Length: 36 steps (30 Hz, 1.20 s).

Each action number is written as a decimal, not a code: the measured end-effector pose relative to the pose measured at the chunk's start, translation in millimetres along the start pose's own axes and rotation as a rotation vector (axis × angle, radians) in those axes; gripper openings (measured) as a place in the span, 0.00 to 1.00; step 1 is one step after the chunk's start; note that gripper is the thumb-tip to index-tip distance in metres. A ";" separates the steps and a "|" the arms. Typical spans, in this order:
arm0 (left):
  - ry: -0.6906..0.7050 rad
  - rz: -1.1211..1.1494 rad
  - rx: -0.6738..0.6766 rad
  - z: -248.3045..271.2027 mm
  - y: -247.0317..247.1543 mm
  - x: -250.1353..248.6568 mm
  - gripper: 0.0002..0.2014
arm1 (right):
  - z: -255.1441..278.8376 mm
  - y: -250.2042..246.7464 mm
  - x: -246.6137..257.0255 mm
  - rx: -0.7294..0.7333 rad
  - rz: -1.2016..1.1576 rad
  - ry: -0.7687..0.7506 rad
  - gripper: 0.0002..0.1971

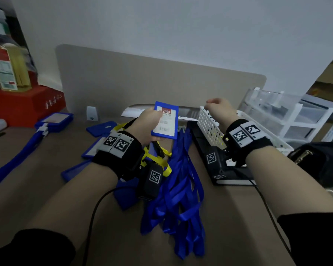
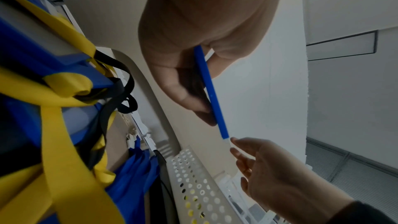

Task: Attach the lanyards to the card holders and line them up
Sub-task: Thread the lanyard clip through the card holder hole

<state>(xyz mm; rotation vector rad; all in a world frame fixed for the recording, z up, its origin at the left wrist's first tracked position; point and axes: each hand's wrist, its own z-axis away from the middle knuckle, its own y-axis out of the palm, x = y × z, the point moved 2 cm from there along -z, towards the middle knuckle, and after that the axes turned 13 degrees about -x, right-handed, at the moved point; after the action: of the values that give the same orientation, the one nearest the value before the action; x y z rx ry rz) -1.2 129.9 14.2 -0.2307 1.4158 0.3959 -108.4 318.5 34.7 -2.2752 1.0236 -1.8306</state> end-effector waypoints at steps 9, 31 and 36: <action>-0.016 -0.057 -0.070 -46.0 -11.0 4.9 0.04 | -7.9 98.4 -6.5 0.270 0.136 -0.071 0.07; -0.055 -0.078 -0.078 -65.4 -40.2 8.5 0.08 | -36.1 132.9 -34.4 0.352 0.550 -0.309 0.13; -0.016 -0.039 -0.092 -50.8 -41.7 6.4 0.15 | -26.9 114.5 -21.1 0.260 0.125 -0.110 0.06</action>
<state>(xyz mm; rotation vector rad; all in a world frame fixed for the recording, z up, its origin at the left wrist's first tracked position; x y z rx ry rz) -30.0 73.0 -2.9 -0.3286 1.3772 0.4300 -186.4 249.7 -24.0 -2.0844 0.8365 -1.6604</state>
